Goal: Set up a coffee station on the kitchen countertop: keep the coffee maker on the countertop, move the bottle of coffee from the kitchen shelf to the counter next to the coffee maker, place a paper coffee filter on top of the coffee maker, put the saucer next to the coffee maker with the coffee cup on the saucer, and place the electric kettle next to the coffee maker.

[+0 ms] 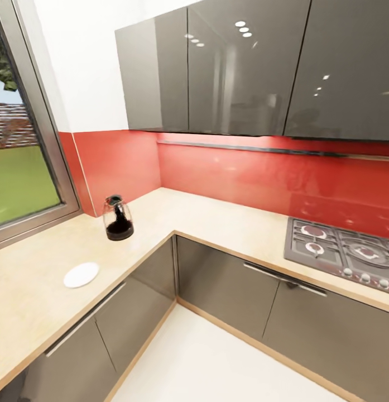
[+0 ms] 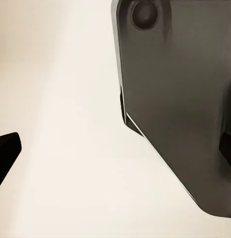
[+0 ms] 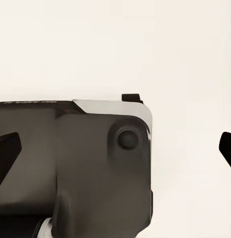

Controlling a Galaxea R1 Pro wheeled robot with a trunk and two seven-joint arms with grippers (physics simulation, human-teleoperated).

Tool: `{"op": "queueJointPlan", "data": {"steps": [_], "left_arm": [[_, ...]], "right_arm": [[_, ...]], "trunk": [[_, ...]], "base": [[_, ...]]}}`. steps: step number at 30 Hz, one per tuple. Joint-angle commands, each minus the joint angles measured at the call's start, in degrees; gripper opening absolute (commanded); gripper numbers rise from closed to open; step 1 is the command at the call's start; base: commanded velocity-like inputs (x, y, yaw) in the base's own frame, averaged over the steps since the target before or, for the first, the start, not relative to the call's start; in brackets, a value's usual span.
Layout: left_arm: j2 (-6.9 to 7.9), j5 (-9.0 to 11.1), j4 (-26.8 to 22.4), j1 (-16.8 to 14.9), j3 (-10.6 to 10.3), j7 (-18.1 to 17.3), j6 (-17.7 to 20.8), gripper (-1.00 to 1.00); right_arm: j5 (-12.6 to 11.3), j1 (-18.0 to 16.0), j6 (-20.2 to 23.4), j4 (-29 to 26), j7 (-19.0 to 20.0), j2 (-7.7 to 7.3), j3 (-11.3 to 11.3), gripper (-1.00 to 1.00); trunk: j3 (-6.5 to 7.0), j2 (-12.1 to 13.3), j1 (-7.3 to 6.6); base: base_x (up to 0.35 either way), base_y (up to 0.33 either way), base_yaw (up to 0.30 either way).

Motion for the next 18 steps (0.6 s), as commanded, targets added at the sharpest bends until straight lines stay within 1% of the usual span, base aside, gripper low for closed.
{"op": "queueJointPlan", "data": {"steps": [1,18], "left_arm": [[-0.03,0.55,0.19,-0.09,-0.49,0.06,-0.36,1.0],[0.06,0.67,0.11,-0.1,-0.29,0.06,-0.36,1.0]], "right_arm": [[0.58,-0.04,-0.17,0.03,0.09,0.0,-0.5,1.0],[0.58,-0.04,-0.17,0.04,0.09,0.0,-0.5,1.0]], "trunk": [[-0.12,-0.12,0.06],[-0.12,-0.12,0.06]], "base": [[0.239,-0.193,0.232],[0.233,-0.194,0.273]]}}
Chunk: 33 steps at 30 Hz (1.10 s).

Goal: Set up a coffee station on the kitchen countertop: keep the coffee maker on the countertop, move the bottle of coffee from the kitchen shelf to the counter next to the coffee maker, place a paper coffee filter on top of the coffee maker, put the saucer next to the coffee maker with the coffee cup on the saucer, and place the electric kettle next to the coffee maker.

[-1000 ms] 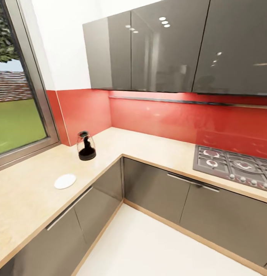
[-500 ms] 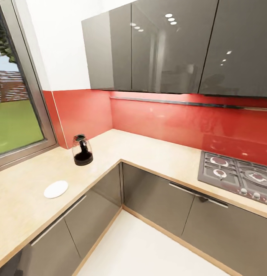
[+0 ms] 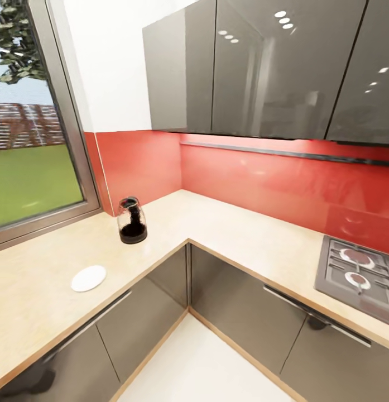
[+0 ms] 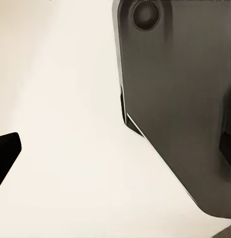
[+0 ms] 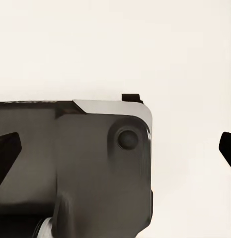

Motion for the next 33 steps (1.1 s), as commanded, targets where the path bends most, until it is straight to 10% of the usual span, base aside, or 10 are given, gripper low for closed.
{"op": "queueJointPlan", "data": {"steps": [1,33], "left_arm": [[-0.02,0.53,0.18,-0.1,-0.47,0.07,-0.35,1.0],[0.78,0.66,0.47,-0.15,-0.52,4.98,0.42,1.0]], "right_arm": [[0.58,-0.03,-0.17,0.02,0.09,0.0,-0.5,1.0],[0.58,-0.03,-0.17,0.03,0.09,0.0,-0.5,1.0]], "trunk": [[-0.12,-0.12,0.05],[-0.12,-0.12,0.05]], "base": [[0.22,-0.179,0.278],[0.189,-0.122,0.279]]}}
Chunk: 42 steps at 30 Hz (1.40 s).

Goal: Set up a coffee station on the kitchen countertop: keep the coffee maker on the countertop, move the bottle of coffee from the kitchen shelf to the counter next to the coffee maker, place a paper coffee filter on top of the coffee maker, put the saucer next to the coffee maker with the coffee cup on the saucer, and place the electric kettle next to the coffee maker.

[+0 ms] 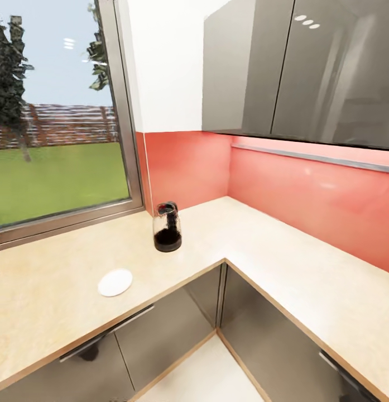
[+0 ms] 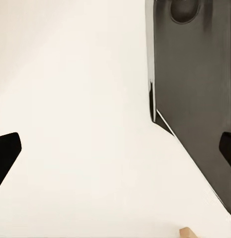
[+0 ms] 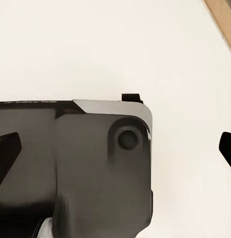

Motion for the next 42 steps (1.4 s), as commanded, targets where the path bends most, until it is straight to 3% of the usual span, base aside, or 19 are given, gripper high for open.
{"op": "queueJointPlan", "data": {"steps": [1,8,11,14,30,42], "left_arm": [[-0.03,0.56,0.18,-0.1,-0.42,-0.04,-0.27,1.0],[-0.08,0.8,0.18,-0.16,0.13,-0.29,0.66,1.0],[-0.07,3.13,0.1,-0.31,3.01,-0.43,4.16,1.0],[-0.29,4.17,0.03,-0.32,4.56,-0.49,6.47,1.0],[-0.5,5.0,-0.14,-0.28,5.53,-0.58,6.07,1.0],[-0.65,4.62,-0.17,-0.28,5.45,-0.07,6.09,1.0]], "right_arm": [[0.58,-0.03,-0.17,0.02,0.09,0.0,-0.5,1.0],[0.58,-0.03,-0.17,0.02,0.09,0.0,-0.5,1.0],[0.58,-0.03,-0.17,0.02,0.09,0.0,-0.5,1.0],[0.58,-0.03,-0.17,0.02,0.09,0.0,-0.5,1.0],[0.65,-0.03,-0.15,0.11,0.09,0.0,-0.42,1.0],[0.67,-0.03,-0.15,0.03,-0.16,0.0,-0.41,1.0]], "trunk": [[-0.13,-0.13,0.03],[-0.03,-0.13,0.03],[0.03,-0.13,0.03],[0.09,-0.13,0.03],[0.26,-0.13,0.03],[0.26,-0.13,0.03]], "base": [[0.009,-0.005,0.28],[0.002,-0.001,0.28],[0.0,0.0,0.28],[0.0,0.0,0.28],[-0.002,0.0,0.279],[-0.209,-0.11,0.279]]}}
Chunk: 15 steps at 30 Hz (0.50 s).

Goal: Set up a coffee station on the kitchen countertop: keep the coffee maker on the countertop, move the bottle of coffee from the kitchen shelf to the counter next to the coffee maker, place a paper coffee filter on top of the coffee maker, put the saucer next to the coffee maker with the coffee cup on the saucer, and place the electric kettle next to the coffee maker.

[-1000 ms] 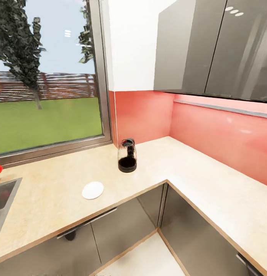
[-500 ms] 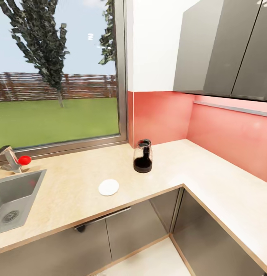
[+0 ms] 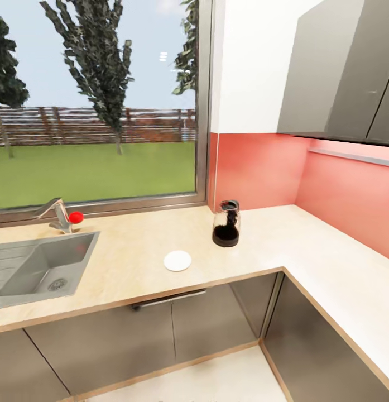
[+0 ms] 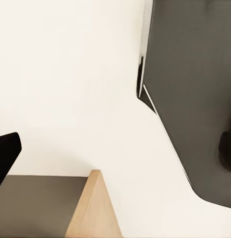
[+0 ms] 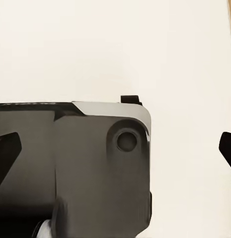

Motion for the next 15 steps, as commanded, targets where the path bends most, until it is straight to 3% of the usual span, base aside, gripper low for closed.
{"op": "queueJointPlan", "data": {"steps": [1,15], "left_arm": [[0.02,0.4,0.05,-0.08,-0.54,0.19,0.15,1.0],[0.79,-0.35,-0.2,-0.46,-1.1,0.29,-0.69,1.0]], "right_arm": [[0.59,-0.04,-0.17,0.02,0.06,0.03,-0.5,1.0],[0.6,-0.04,-0.18,-0.07,0.11,0.0,-0.53,1.0]], "trunk": [[-0.13,-0.12,0.03],[-0.13,-0.12,0.03]], "base": [[-0.056,-0.037,0.28],[-0.005,-0.004,0.28]]}}
